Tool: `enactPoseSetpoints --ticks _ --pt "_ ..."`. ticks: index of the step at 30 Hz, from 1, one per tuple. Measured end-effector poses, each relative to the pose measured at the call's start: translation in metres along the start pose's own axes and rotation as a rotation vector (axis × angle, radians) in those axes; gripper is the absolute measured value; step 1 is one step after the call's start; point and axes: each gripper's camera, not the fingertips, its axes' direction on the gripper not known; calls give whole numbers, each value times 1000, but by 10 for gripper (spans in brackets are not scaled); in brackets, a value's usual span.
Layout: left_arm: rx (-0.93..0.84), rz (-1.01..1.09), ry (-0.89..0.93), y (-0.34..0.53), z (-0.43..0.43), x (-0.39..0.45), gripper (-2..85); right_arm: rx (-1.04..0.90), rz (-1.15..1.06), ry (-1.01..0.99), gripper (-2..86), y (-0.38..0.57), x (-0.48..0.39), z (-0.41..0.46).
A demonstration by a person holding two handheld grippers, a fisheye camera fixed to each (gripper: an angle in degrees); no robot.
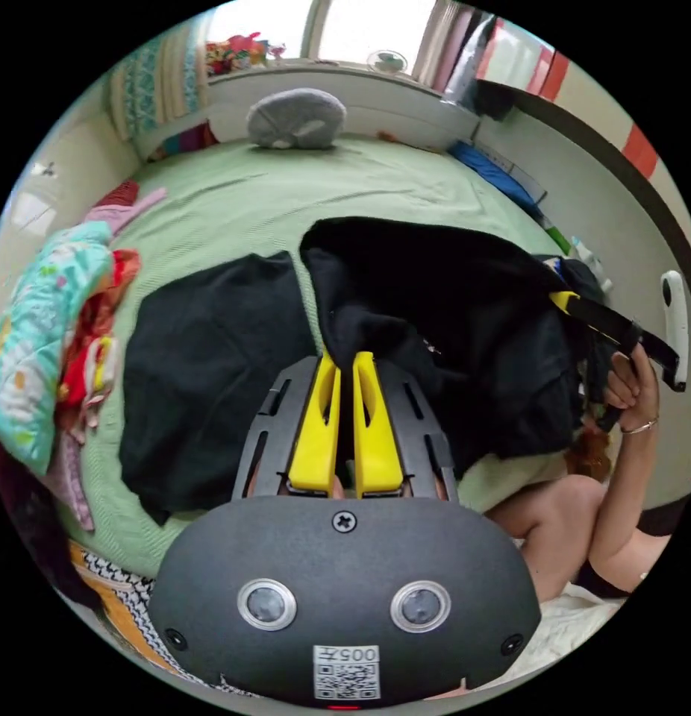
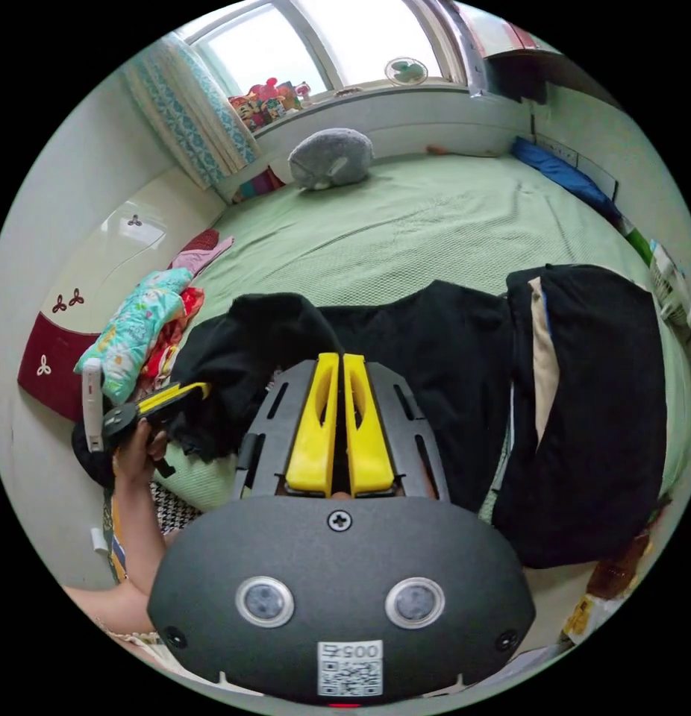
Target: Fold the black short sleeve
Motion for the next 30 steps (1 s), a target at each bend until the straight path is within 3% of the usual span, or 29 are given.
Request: enactPoseSetpoints --ticks 2,6,11,16,18,20,22,30 --pt "51 -118 -77 12 -18 -25 33 17 23 44 -16 -2 3 -2" --pt "86 -203 -63 26 -32 -49 32 47 80 104 -15 -9 9 -2" --pt "-38 -204 -113 23 -11 -47 41 60 98 184 0 -24 10 15" --pt "-66 -149 -239 25 -19 -27 38 -89 75 179 145 -31 -11 34" --pt "-65 -151 -211 33 -25 -27 37 -108 -1 101 163 -25 -31 31" --pt "-26 -221 -75 45 -32 -33 40 -155 -129 -76 178 -15 -64 33" --pt "0 -242 34 50 -35 -35 44 -205 -210 -130 183 -9 -90 44" --pt "-75 -81 64 47 -22 7 59 -487 -399 156 166 19 -152 130"
